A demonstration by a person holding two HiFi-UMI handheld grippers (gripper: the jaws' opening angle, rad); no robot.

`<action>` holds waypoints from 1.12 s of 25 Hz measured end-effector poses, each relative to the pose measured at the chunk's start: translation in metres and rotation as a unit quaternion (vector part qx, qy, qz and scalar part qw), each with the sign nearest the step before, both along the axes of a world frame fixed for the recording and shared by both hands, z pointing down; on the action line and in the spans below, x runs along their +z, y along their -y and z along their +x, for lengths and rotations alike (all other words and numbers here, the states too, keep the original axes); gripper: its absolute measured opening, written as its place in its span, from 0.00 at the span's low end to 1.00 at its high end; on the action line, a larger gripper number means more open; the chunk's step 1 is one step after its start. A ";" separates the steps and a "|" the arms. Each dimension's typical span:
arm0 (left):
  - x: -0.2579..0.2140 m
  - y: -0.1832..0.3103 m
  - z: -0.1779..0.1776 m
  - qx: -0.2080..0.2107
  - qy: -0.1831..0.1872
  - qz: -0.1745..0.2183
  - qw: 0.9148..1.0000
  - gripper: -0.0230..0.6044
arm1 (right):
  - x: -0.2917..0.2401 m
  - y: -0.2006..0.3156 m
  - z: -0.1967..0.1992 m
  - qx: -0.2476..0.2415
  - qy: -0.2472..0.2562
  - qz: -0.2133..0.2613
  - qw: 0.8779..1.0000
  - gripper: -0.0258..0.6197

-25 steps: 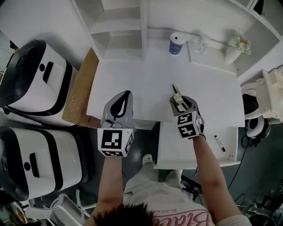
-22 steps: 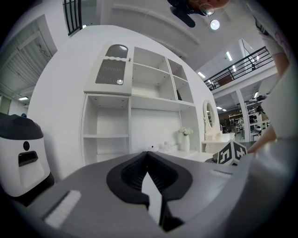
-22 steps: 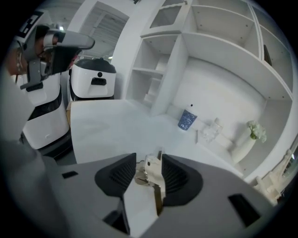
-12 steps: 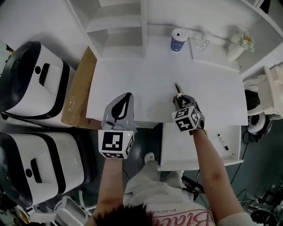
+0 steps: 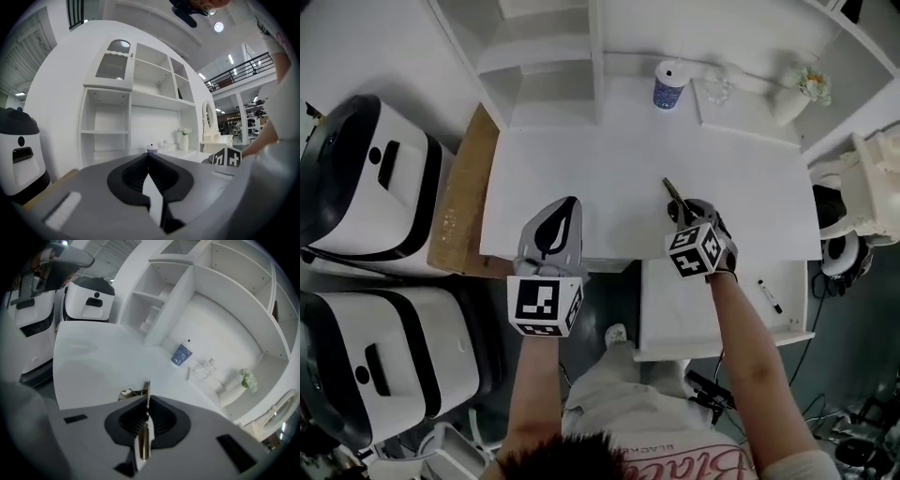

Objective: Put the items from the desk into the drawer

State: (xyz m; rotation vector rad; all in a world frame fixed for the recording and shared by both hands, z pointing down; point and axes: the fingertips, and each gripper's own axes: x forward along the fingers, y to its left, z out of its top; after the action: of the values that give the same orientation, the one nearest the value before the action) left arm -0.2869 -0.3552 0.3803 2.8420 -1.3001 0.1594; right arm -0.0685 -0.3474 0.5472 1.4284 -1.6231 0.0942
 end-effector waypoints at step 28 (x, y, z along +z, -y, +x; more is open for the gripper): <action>-0.057 -0.088 0.032 -0.024 -0.020 0.035 0.999 0.05 | -0.134 -0.097 0.027 -0.041 -0.022 0.105 0.993 0.06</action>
State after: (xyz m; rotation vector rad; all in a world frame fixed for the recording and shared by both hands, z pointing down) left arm -0.2547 -0.2668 0.3229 2.8518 -1.3907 0.0561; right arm -0.0415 -0.2508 0.4136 1.5084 -1.6914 -0.1591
